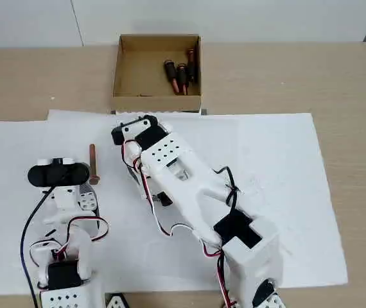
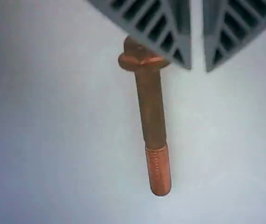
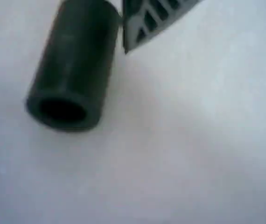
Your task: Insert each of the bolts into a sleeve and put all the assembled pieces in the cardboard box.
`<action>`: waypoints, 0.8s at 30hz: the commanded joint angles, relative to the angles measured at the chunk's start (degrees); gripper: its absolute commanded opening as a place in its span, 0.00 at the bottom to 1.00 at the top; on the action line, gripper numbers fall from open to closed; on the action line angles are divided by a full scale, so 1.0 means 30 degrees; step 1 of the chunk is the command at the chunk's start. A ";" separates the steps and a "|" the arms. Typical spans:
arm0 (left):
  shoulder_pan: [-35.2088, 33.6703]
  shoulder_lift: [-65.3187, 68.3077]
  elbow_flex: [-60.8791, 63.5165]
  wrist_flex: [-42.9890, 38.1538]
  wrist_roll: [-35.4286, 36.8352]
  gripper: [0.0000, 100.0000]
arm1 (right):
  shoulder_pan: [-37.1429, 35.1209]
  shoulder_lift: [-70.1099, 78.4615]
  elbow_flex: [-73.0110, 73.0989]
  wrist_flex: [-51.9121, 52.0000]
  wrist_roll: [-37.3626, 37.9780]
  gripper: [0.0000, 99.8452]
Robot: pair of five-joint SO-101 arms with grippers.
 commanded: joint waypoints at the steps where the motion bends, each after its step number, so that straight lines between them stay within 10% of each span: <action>1: 0.0000 -0.0147 -0.0103 -0.0088 -0.0088 0.01 | -0.0132 0.0132 -0.0117 -0.0601 -0.0117 0.19; 24: 0.0059 -0.0147 -0.0103 -0.0117 -0.0088 0.01 | -0.0132 -0.0220 -0.1377 0.1040 -0.0117 0.00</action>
